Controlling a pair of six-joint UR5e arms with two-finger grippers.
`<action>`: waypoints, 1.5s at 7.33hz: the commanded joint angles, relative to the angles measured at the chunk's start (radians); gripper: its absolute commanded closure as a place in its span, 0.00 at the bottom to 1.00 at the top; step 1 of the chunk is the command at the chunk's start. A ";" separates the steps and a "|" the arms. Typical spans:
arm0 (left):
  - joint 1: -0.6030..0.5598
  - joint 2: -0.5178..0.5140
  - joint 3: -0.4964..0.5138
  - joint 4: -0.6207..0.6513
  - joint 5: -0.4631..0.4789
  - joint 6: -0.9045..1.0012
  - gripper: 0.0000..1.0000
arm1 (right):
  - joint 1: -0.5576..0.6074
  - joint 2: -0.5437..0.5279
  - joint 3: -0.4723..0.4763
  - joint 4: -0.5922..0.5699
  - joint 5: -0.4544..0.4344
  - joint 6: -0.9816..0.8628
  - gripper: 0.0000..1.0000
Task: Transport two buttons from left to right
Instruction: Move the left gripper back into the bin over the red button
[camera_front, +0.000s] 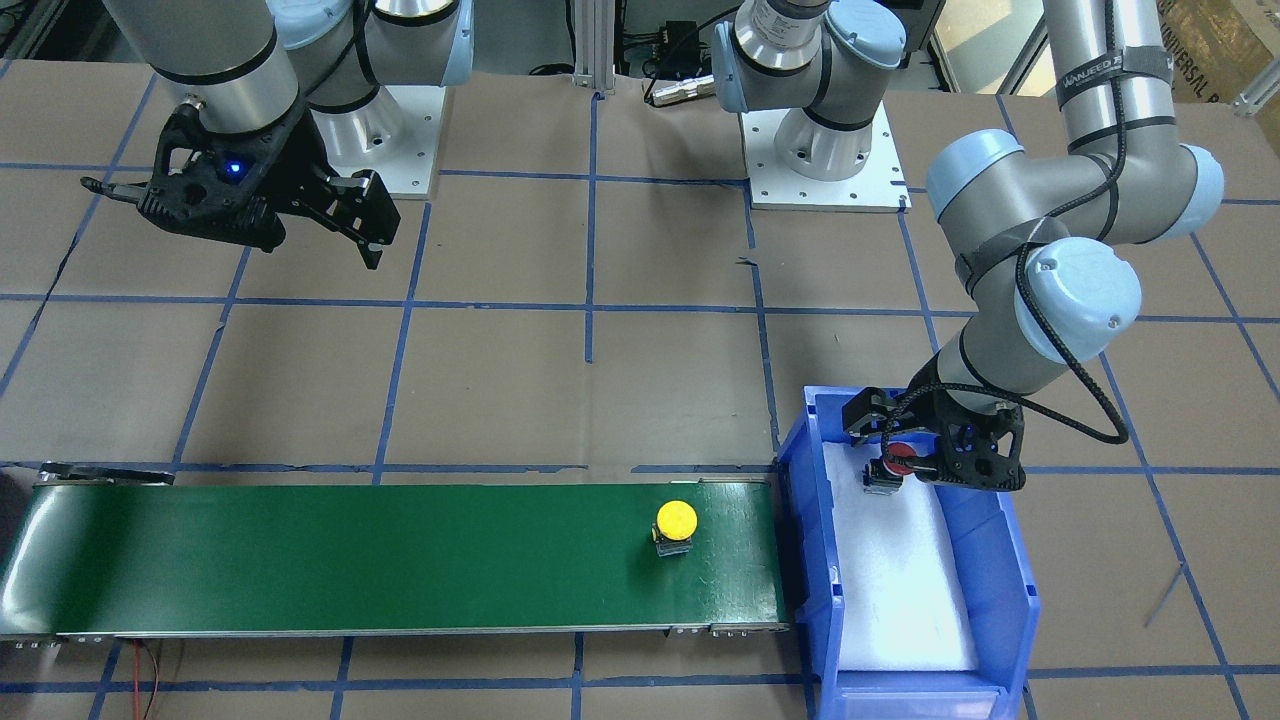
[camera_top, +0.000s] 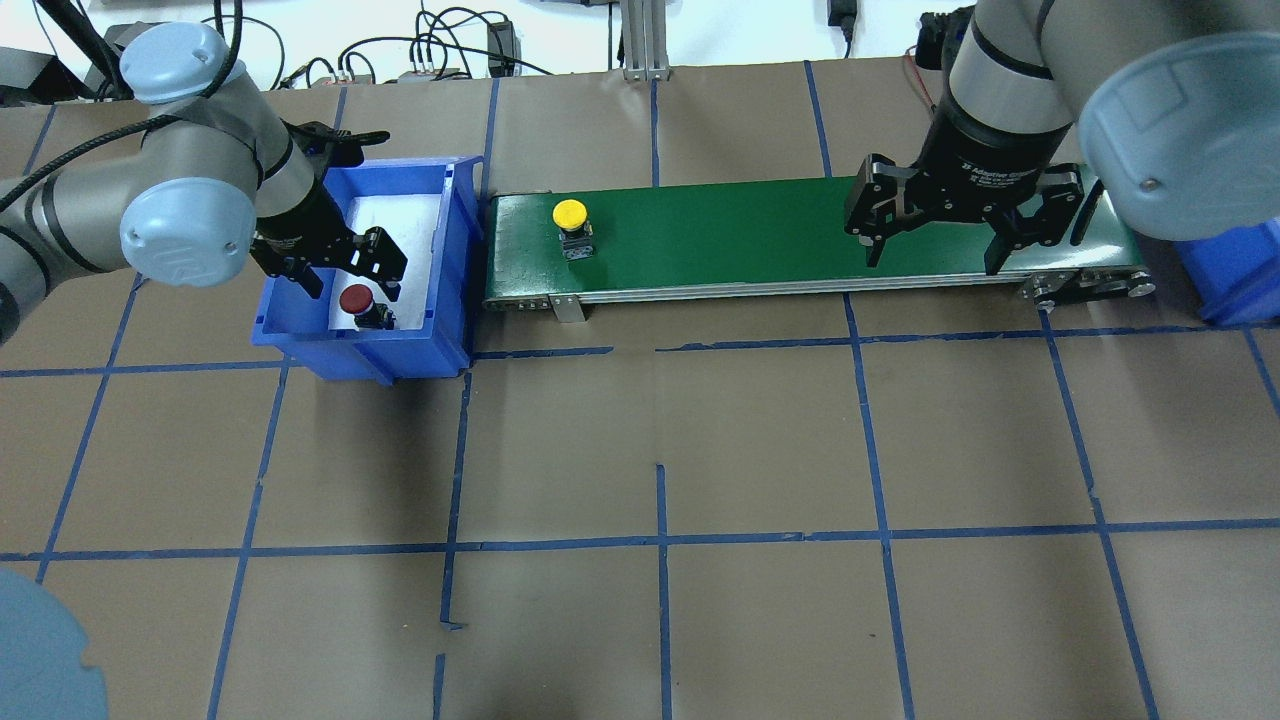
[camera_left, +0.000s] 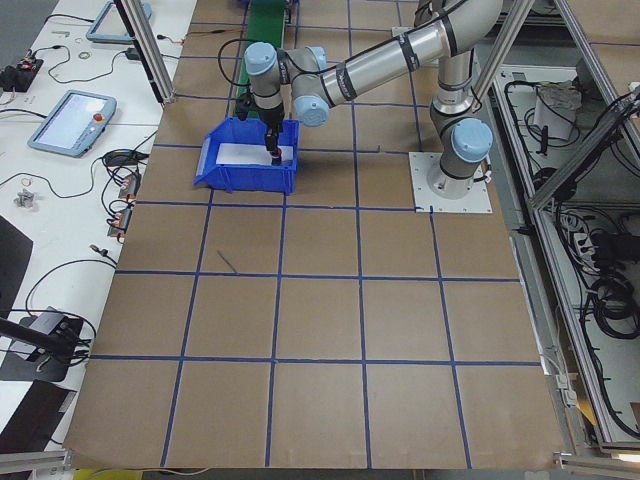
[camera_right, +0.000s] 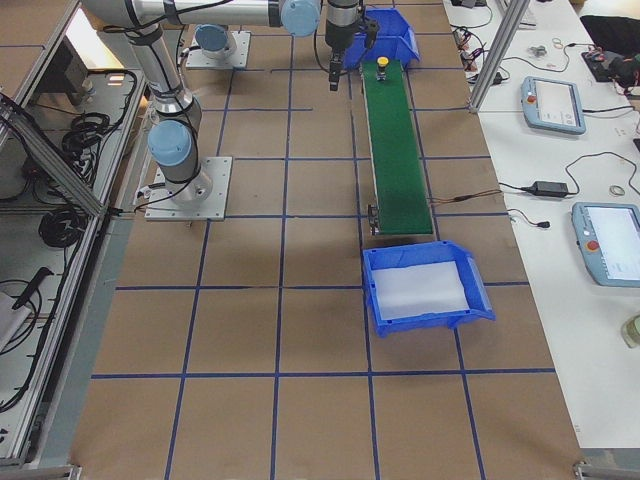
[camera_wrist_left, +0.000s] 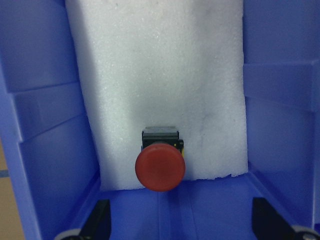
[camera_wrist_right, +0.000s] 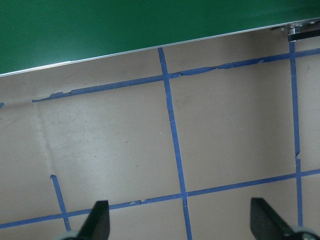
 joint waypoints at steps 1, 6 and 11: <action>0.000 -0.037 -0.007 0.034 0.001 -0.004 0.03 | 0.000 0.000 0.000 0.000 0.000 0.000 0.00; 0.000 -0.039 -0.047 0.111 0.013 -0.001 0.12 | 0.000 0.001 0.002 0.000 0.000 0.000 0.00; 0.002 -0.037 -0.036 0.109 0.038 0.004 0.62 | 0.000 0.001 0.000 0.000 0.000 0.000 0.00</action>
